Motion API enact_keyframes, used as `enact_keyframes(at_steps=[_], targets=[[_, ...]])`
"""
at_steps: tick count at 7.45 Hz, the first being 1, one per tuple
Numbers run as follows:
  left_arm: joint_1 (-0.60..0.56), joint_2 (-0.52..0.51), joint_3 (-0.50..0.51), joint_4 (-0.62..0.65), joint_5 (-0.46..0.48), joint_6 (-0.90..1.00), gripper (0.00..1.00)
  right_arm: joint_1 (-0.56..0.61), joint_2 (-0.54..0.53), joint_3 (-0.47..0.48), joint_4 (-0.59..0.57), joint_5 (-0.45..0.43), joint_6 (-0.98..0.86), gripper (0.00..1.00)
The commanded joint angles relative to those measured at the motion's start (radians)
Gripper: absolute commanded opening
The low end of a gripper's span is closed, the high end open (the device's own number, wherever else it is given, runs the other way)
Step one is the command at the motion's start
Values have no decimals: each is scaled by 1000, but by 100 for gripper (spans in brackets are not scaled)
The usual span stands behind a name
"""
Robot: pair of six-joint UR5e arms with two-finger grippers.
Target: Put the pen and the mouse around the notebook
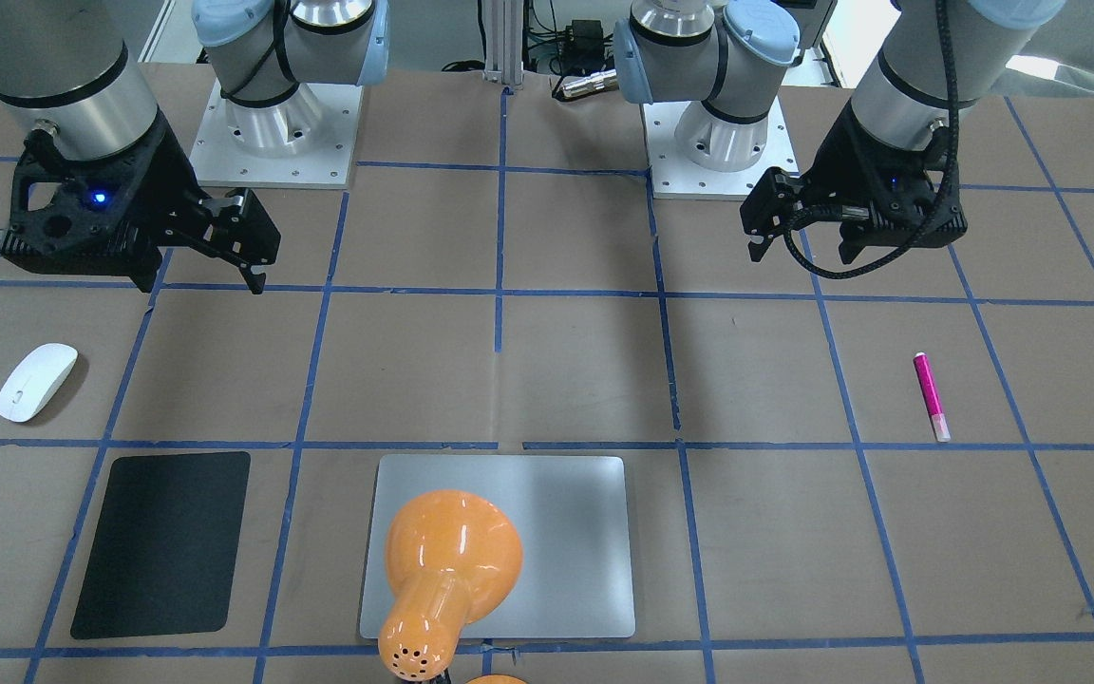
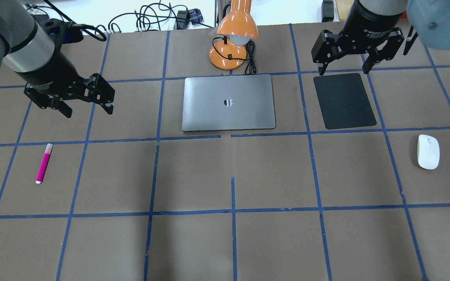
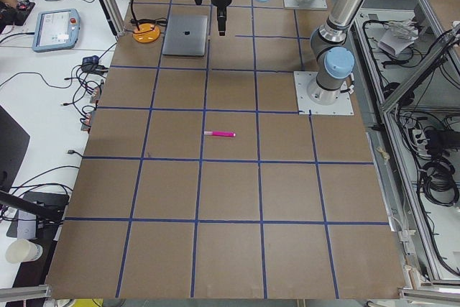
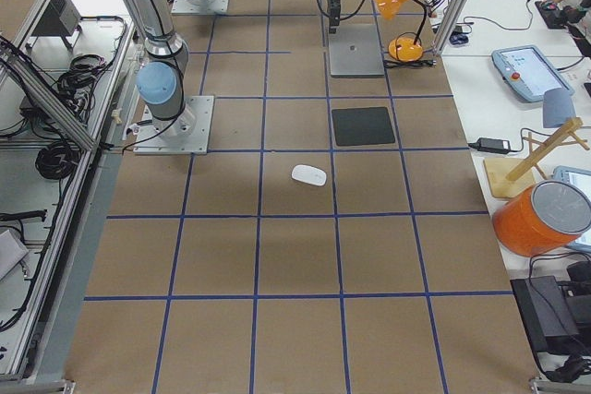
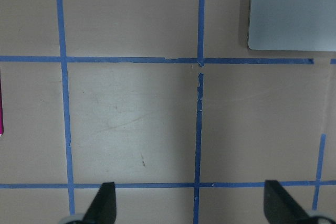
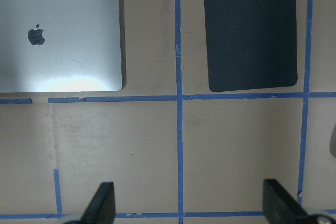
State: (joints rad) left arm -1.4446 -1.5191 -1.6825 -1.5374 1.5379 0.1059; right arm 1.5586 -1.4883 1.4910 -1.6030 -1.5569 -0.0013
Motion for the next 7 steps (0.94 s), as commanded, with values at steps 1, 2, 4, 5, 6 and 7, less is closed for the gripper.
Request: enact_keyframes(at_steps=[1, 2, 4, 5, 6, 7], targets=[[0, -3, -2, 0, -1, 5, 100, 0, 0, 2, 0, 1, -2, 100], [1, -1, -3, 0, -10, 5, 100, 0, -1, 21, 0, -2, -6, 100], [4, -4, -3, -3, 1, 3, 100, -11, 0, 86, -12, -6, 0, 100], [15, -6, -15, 0, 2, 2, 100, -44, 26, 109, -43, -14, -18, 100], [38, -7, -47, 19, 4, 0, 100, -148, 99, 173, -201, -15, -35, 100], [117, -27, -112, 108, 4, 0, 100, -279, 130, 267, -312, -6, -180, 99]])
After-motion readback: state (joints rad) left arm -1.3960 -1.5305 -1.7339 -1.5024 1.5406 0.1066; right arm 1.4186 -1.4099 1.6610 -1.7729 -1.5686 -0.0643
